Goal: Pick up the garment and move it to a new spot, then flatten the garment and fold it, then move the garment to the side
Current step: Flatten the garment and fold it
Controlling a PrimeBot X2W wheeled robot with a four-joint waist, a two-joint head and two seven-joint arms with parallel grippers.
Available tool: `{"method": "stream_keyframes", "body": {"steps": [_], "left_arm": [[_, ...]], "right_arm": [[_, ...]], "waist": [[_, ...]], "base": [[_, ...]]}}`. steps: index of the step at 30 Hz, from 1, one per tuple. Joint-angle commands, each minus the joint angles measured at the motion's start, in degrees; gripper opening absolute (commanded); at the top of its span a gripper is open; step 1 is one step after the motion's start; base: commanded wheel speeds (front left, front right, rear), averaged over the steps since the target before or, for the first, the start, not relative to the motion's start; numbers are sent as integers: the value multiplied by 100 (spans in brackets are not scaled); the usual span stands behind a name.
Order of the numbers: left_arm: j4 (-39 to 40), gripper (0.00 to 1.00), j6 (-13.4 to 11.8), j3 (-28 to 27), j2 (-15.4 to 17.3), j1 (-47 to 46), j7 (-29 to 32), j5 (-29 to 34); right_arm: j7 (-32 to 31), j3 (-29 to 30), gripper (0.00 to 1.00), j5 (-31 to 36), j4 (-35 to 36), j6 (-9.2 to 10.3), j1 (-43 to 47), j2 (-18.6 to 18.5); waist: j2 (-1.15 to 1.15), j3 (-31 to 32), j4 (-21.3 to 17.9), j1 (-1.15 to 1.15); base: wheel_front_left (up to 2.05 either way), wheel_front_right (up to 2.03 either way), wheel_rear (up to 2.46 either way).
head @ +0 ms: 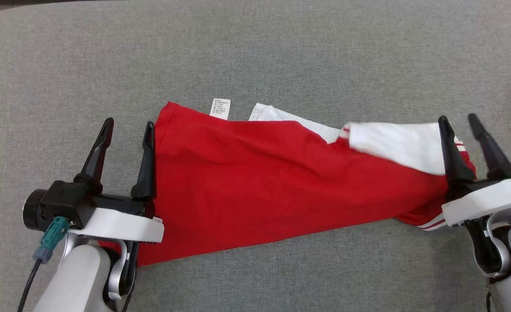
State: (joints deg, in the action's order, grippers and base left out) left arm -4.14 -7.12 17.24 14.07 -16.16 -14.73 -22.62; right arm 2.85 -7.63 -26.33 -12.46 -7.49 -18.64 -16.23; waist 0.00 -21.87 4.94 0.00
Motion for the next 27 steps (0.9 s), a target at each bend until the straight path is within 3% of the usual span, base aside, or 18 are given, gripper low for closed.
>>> {"method": "stream_keyframes", "body": {"steps": [1,9,19,27], "left_arm": [[-32,100,20,-52,24,-127,-35,66],[-185,100,-38,-216,53,73,-42,93],[-246,100,-104,-294,138,647,-41,110],[-194,100,-158,-281,271,1098,65,41]], "right_arm": [[191,43,100,106,-13,0,-87,-59],[701,365,100,799,626,0,215,-21],[241,477,100,1120,1659,0,1436,252],[20,474,100,1073,1901,0,2113,486]], "waist": [[0,19,-46,0],[0,336,-227,0],[0,1037,-411,0],[0,1393,-496,0]], "base": [[0,0,0],[0,0,0],[0,0,0],[0,0,0]]}}
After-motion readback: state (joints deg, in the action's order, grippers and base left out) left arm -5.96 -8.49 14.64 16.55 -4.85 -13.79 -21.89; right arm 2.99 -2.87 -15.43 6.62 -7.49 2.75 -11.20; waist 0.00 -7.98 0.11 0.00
